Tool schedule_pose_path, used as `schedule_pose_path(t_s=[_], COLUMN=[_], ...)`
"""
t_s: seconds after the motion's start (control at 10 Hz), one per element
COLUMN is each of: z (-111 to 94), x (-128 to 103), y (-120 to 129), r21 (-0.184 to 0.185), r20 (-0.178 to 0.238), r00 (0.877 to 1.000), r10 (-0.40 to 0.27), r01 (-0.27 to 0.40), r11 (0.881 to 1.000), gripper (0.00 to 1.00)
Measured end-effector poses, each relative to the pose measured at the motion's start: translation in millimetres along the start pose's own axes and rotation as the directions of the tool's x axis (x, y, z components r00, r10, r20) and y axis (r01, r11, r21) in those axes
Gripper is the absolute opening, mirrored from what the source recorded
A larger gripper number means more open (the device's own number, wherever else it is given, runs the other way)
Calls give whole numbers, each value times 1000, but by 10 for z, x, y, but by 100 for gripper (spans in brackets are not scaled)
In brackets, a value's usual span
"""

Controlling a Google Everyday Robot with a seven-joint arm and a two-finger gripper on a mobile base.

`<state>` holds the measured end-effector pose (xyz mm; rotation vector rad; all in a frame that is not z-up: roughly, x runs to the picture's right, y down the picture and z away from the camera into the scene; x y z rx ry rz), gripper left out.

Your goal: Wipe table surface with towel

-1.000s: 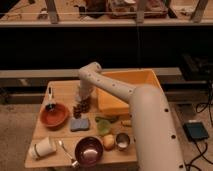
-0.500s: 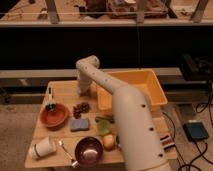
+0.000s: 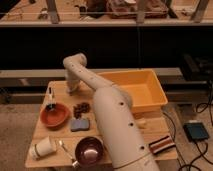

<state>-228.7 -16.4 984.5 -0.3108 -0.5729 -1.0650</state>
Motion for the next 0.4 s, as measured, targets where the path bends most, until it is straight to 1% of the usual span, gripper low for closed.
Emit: schedule_pose_path(t_s=[0.2,0.3,0.4], z=[70,102,133], x=[-179,-259,-344], y=[137,200,315], r21=[-9,-10,-6], r20=[34,49,60], r00=[999,998,998], r10=[-22,-25,-19], r01=[22,26,19], r11=[1000,1000,1000], gripper=[0,0,0])
